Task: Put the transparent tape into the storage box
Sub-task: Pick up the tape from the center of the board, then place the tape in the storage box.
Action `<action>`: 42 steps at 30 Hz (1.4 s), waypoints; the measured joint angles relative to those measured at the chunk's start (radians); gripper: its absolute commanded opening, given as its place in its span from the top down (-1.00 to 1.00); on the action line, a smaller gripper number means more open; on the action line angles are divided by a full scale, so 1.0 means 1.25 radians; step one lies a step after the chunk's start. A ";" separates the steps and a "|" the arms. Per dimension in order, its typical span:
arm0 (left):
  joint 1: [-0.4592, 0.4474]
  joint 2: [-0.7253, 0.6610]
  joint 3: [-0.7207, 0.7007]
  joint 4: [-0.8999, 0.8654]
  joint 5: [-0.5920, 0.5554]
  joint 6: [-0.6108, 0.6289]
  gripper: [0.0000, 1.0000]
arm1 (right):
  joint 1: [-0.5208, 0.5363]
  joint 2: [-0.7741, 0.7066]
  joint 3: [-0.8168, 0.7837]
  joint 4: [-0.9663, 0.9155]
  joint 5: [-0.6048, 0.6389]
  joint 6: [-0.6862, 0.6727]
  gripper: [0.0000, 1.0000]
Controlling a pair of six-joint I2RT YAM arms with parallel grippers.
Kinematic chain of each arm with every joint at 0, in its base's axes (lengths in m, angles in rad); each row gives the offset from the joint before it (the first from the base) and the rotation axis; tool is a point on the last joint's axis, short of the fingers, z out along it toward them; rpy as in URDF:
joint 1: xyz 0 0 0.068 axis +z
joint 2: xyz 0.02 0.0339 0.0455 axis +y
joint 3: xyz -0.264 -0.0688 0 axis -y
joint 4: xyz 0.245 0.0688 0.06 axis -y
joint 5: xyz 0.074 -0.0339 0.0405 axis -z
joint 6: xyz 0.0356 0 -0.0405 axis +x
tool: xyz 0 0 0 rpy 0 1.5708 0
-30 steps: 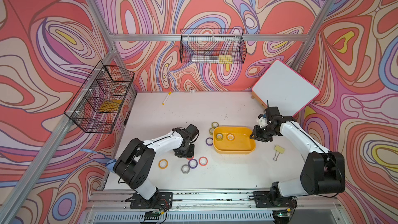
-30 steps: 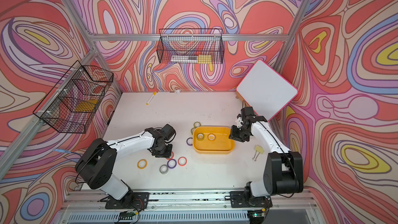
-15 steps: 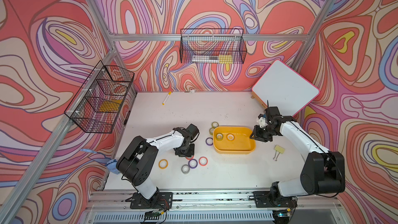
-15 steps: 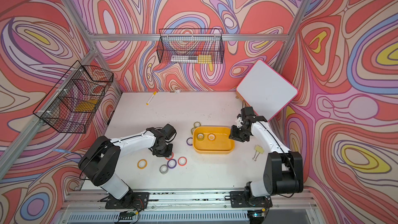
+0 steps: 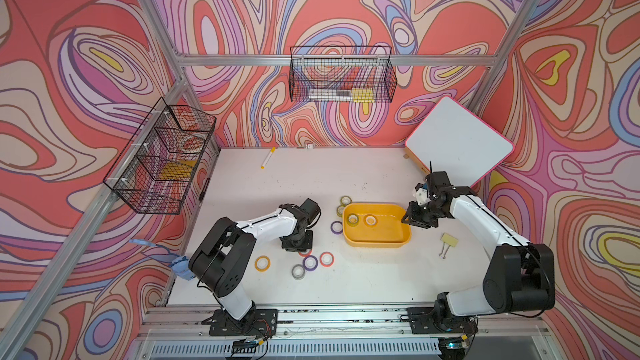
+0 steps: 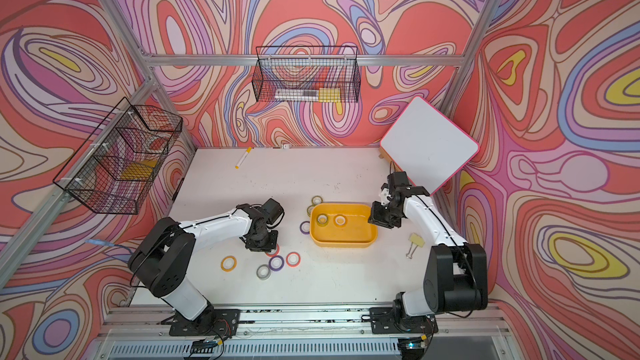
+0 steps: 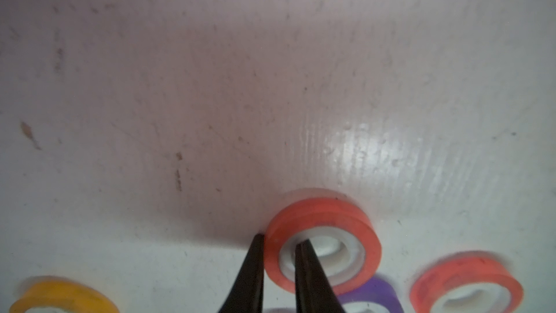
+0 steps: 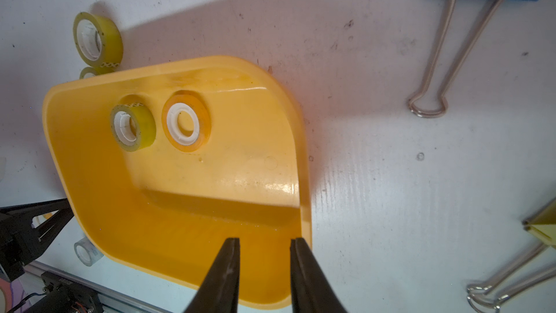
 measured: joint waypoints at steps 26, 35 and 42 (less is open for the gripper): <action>-0.001 0.011 0.368 -0.219 -0.024 0.049 0.85 | 0.000 0.000 0.000 0.004 0.001 0.000 0.37; -0.056 0.047 0.529 -0.276 -0.030 0.049 0.84 | 0.000 0.000 0.000 0.006 0.004 0.000 0.35; -0.108 0.140 0.636 -0.294 -0.030 0.052 0.82 | 0.000 0.000 0.000 0.006 0.009 0.000 0.34</action>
